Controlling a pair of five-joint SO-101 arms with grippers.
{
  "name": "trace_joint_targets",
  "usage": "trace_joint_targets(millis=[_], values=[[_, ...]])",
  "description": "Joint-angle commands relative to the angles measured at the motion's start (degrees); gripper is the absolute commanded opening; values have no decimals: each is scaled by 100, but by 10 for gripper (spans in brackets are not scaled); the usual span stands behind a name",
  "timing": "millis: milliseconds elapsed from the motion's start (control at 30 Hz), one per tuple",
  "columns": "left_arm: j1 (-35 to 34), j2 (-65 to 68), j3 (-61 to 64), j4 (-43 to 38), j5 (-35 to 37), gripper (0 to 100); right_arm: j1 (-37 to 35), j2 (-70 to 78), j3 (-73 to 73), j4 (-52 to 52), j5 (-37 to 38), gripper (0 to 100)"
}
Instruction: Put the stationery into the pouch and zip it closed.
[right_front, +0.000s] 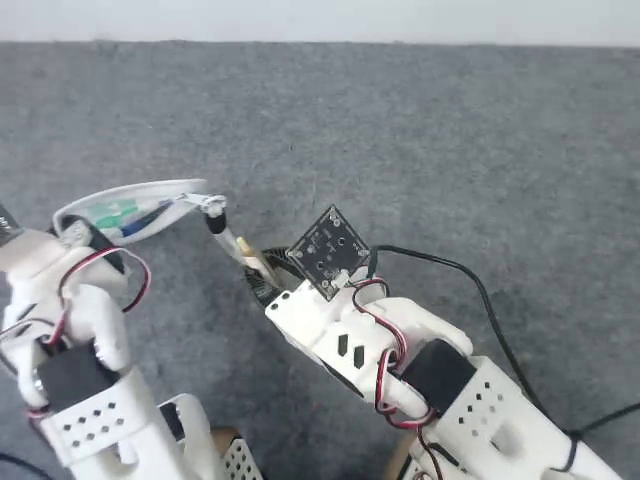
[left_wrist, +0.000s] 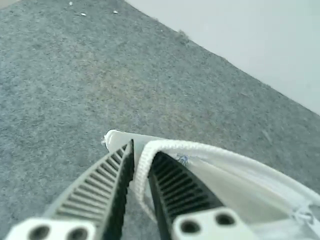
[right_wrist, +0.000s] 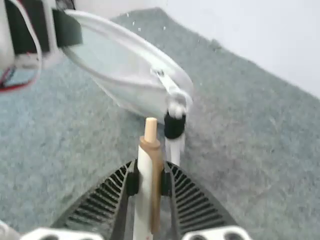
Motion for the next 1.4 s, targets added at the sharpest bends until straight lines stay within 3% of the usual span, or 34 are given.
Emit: trace_joint_targets(millis=[0,100,367,633,900,1367], values=[[273,-167,-101,-237,70,16,127,-207,-53,-268,-62,6],[369,-167,-84,-229,70,16,453,-207,-35,-629,-88,6],[1011,-176,-127,-105,62,16,1200,-207,-35,-1270,-1011,6],[1433,-176,-145,-105,53,16,1191,-215,62,-1516,-1204,6],[1424,-176,-101,-105,53,16,1174,-330,993,-3178,-1178,6],[1442,-176,-22,-141,-105,16,1165,-1719,2321,-4945,-1169,6]])
